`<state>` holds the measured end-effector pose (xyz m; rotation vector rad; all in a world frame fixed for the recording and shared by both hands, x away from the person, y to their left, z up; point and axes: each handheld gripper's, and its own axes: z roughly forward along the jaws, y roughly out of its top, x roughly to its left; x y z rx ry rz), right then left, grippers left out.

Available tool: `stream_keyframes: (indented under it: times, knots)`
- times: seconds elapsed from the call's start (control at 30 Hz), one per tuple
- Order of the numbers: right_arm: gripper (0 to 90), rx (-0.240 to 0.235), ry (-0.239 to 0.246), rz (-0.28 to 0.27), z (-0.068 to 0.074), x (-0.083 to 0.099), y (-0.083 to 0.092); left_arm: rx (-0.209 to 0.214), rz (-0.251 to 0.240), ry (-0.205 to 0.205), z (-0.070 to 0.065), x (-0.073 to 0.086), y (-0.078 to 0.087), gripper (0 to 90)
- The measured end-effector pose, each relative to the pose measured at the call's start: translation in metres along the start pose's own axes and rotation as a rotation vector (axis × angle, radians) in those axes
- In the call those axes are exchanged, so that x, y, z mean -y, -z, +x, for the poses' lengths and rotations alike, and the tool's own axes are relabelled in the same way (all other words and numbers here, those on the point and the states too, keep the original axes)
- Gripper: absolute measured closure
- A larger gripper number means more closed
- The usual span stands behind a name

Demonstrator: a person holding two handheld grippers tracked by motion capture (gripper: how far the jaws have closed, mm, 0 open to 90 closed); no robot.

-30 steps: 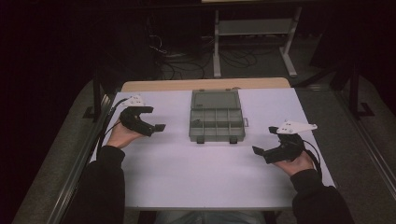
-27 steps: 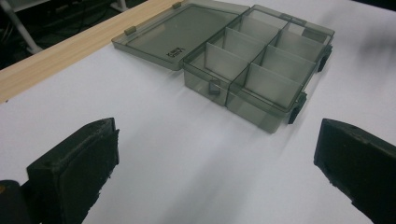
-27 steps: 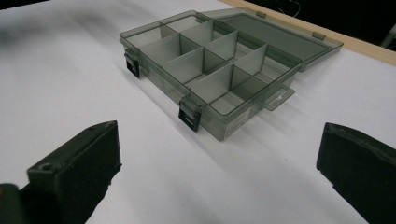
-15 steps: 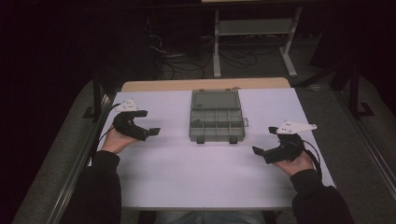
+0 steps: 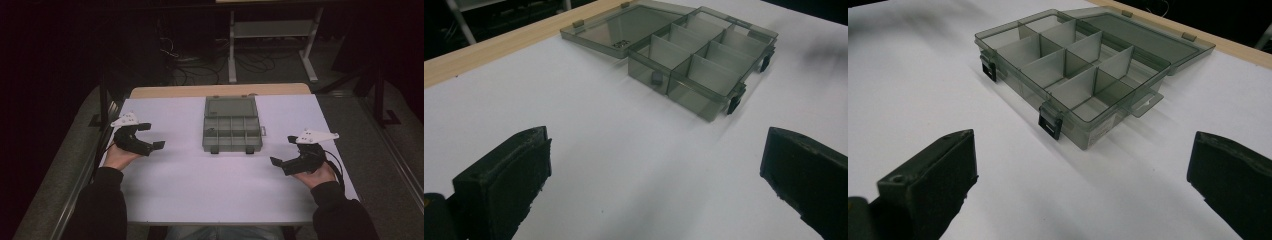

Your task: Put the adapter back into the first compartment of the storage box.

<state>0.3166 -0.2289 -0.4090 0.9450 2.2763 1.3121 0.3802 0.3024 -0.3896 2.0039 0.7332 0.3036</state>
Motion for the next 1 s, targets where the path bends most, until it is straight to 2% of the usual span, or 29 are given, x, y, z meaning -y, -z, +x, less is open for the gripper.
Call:
stream_keyframes:
  times: [0.23, 0.53, 0.8, 0.9, 1.0]
  knots:
    - [0.0, 0.006, 0.0, 0.003, 0.0, 0.0, 0.0, -0.011, -0.03, 0.003, -0.004, 0.008, 0.009, 0.0]
    - [0.0, 0.01, 0.0, 0.005, -0.001, 0.0, 0.0, -0.055, -0.076, -0.007, -0.009, 0.02, 0.019, 0.0]
    - [0.0, 0.01, -0.005, 0.013, -0.001, 0.001, -0.001, -0.075, -0.1, 0.019, -0.011, 0.035, 0.03, 0.0]
    - [0.0, 0.006, -0.004, 0.014, 0.0, 0.001, -0.001, -0.075, -0.124, 0.047, -0.013, 0.039, 0.033, 0.0]
    - [0.0, 0.007, -0.009, 0.02, -0.001, 0.001, -0.001, -0.074, -0.119, 0.043, -0.014, 0.04, 0.033, 0.0]
